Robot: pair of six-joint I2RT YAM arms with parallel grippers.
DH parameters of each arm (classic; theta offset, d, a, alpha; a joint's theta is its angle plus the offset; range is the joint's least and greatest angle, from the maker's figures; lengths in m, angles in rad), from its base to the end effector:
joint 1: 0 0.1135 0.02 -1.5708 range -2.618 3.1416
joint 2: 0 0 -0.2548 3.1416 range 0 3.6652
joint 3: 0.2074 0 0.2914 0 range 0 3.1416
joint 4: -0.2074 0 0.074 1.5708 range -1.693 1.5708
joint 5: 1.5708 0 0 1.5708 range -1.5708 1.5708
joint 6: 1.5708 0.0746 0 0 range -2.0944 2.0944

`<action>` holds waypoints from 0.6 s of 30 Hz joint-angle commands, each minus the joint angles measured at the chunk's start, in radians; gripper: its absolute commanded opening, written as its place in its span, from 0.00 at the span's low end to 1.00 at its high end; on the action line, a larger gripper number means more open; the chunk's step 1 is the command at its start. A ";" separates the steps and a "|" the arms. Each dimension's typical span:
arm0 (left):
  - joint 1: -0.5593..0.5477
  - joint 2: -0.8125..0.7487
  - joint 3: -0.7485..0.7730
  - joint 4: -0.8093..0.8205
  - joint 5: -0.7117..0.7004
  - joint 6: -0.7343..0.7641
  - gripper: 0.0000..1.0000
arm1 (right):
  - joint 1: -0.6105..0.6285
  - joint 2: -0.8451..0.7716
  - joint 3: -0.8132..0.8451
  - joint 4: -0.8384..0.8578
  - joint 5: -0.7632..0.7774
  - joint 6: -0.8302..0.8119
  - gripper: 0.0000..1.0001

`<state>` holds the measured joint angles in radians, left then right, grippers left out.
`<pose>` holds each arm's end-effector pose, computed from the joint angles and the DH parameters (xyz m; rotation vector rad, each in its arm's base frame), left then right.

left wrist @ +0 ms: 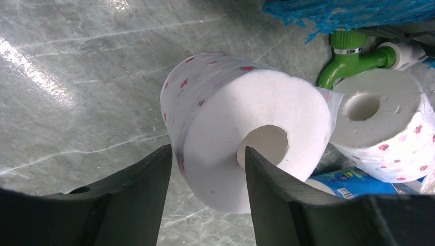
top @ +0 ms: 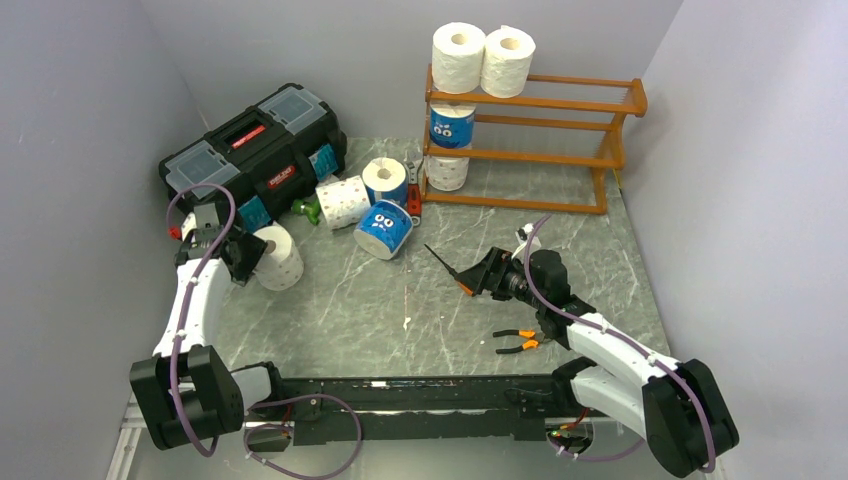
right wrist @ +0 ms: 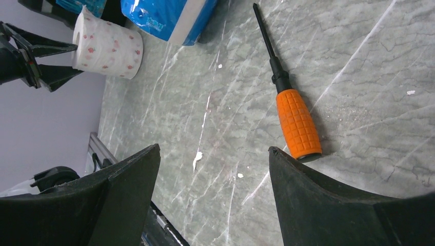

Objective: Place and organize the paper towels onto the shelf
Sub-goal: Pick up the paper towel from the center of the board.

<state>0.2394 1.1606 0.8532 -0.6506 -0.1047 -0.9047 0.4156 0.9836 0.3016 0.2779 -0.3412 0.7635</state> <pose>0.2833 0.0772 0.1968 -1.4027 2.1013 -0.1359 0.2376 0.1321 0.1357 0.1288 2.1175 1.0753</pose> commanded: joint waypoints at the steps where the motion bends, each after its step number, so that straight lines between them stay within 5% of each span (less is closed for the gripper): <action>1: 0.005 0.001 -0.009 0.030 0.014 -0.008 0.59 | -0.001 0.002 -0.002 0.050 0.007 0.005 0.79; 18: 0.006 -0.066 0.028 -0.010 0.017 0.012 0.32 | -0.001 -0.017 0.011 0.029 0.015 -0.006 0.79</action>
<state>0.2394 1.1446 0.8455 -0.6556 -0.0937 -0.9016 0.4156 0.9852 0.3016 0.2783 -0.3408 0.7631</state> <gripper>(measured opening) 0.412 0.796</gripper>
